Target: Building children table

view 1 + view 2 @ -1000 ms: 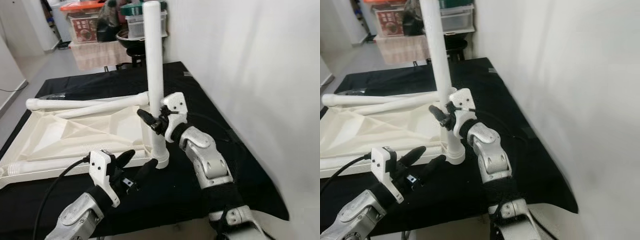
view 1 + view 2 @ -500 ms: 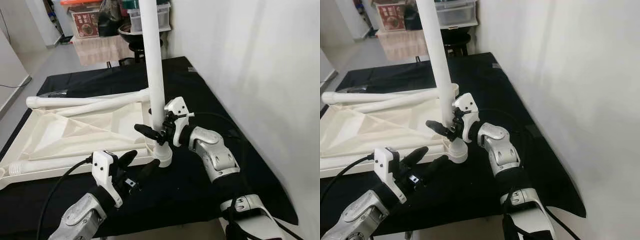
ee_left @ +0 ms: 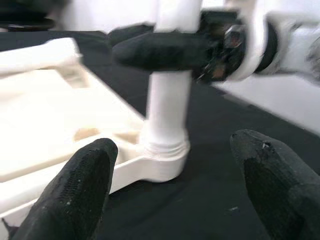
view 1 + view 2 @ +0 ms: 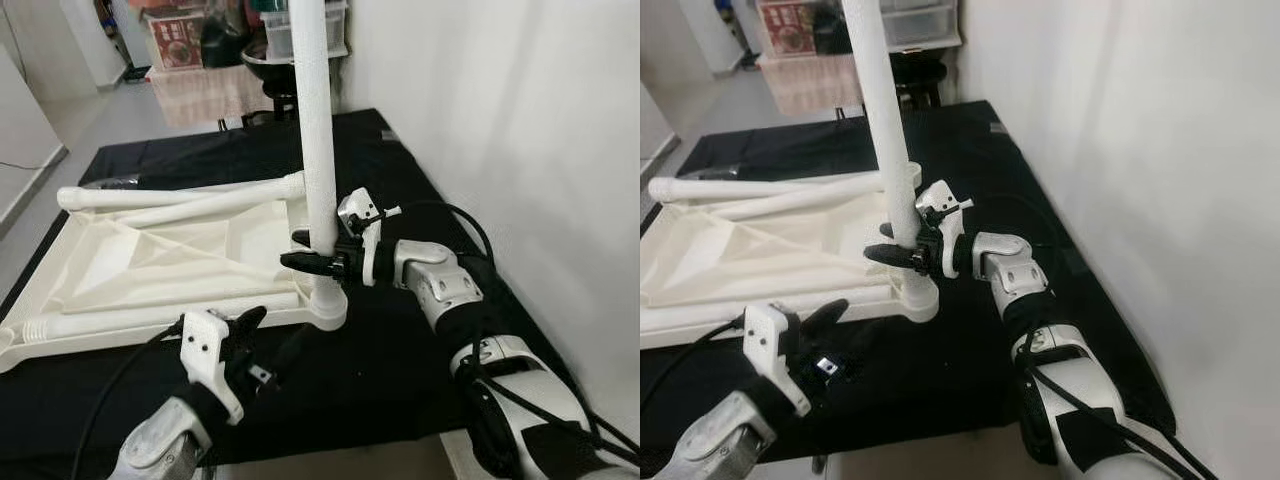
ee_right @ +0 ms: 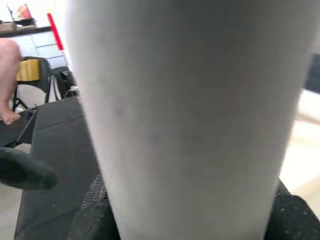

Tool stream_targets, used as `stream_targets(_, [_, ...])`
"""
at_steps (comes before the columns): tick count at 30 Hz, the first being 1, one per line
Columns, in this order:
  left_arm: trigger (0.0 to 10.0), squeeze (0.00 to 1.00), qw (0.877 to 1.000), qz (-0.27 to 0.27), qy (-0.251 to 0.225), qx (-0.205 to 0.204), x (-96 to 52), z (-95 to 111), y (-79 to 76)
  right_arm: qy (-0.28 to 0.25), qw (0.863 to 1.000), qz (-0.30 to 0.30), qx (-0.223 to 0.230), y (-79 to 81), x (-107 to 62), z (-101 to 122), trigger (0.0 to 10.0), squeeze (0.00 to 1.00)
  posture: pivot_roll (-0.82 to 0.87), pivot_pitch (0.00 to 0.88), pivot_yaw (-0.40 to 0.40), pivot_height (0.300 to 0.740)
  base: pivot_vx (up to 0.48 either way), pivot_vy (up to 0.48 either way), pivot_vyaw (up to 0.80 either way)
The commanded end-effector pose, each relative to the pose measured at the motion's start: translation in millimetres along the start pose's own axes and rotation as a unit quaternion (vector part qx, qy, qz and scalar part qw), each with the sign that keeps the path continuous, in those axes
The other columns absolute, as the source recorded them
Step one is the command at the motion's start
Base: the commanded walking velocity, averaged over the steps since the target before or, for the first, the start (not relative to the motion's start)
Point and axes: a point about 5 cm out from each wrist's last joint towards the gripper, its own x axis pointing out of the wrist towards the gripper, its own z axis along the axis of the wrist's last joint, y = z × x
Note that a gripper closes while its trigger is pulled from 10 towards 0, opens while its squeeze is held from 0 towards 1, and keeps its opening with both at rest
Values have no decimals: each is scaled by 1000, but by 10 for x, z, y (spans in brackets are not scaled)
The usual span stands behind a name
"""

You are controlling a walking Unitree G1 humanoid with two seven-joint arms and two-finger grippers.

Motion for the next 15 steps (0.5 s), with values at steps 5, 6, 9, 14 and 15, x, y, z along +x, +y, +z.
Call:
stream_targets(5, [9647,0,1000,6,-1,24,-27,29,-26,4,1000,-15,6,-71,-119,-43,0,0,-53,76,40,740,0,0,0])
stream_targets(6, [235,0,1000,3,-1,24,-31,33,-34,18,999,-45,-5,-119,-194,-64,0,0,-56,83,38,740,0,0,0])
stream_targets(9, [0,0,1000,0,0,24,-49,43,-43,84,981,-173,-9,-176,-376,-234,0,0,-59,94,29,740,0,0,0])
stream_targets(14, [0,0,1000,6,-1,16,-55,52,-16,3,930,-364,47,337,-249,-380,0,0,-64,110,47,740,0,0,0])
stream_targets(15, [0,0,1000,8,-1,15,-52,52,-8,-10,923,-380,61,479,-233,-386,0,0,-64,110,47,740,0,0,0])
